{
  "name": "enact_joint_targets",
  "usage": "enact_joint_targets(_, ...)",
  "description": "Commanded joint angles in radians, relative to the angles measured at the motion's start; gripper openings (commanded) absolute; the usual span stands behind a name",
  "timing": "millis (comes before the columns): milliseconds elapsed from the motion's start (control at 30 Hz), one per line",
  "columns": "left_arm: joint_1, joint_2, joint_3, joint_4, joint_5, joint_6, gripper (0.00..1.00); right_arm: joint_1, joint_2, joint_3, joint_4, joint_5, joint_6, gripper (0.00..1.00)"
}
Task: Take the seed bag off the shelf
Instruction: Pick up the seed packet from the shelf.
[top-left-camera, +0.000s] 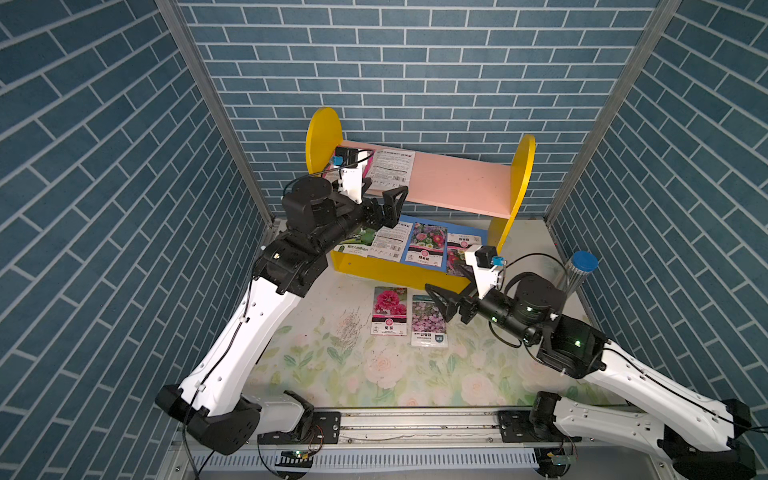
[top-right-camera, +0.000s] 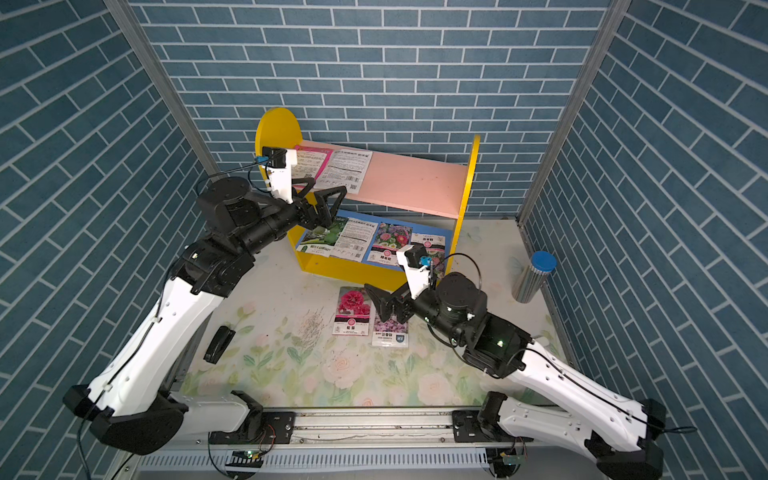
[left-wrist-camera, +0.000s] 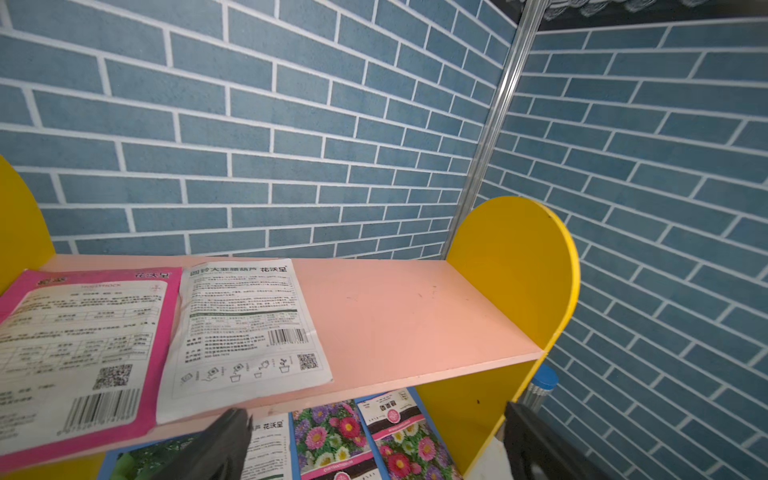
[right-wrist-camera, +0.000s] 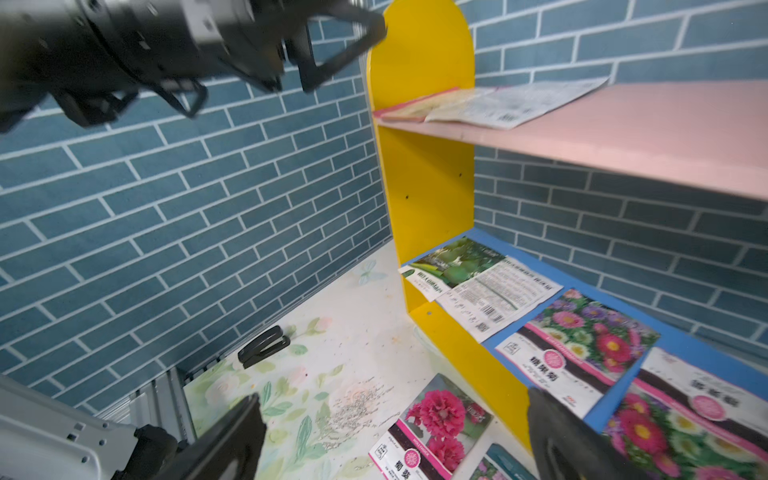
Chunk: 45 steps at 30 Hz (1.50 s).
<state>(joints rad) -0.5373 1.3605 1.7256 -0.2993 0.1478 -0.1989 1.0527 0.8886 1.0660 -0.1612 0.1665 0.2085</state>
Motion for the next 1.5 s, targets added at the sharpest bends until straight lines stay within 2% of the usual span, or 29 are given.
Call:
enact_joint_targets(0,-0.003,0.065,0.056,0.025,-0.080,0.085,1.00,0.002,-0.045,0.048,-0.123,0.104,-0.049,1.00)
enact_joint_targets(200,-0.003,0.206,0.160,0.032,-0.134,0.135,0.99,0.002,-0.097,0.084,-0.175,0.167,-0.054,1.00)
enact_joint_targets(400,-0.007,0.358,0.321,-0.055,-0.217,0.183,0.98,0.002,-0.108,0.107,-0.209,0.204,-0.055,1.00)
enact_joint_targets(733,-0.010,0.517,0.496,-0.165,-0.284,0.199,0.98,0.002,-0.112,0.106,-0.229,0.234,-0.055,1.00)
enact_joint_targets(1200,-0.043,0.548,0.547,-0.308,-0.218,0.148,0.98,0.001,-0.141,0.089,-0.250,0.247,-0.045,1.00)
enact_joint_targets(1467,-0.066,0.521,0.540,-0.349,-0.157,0.095,0.98,0.001,-0.169,0.066,-0.247,0.249,-0.034,1.00)
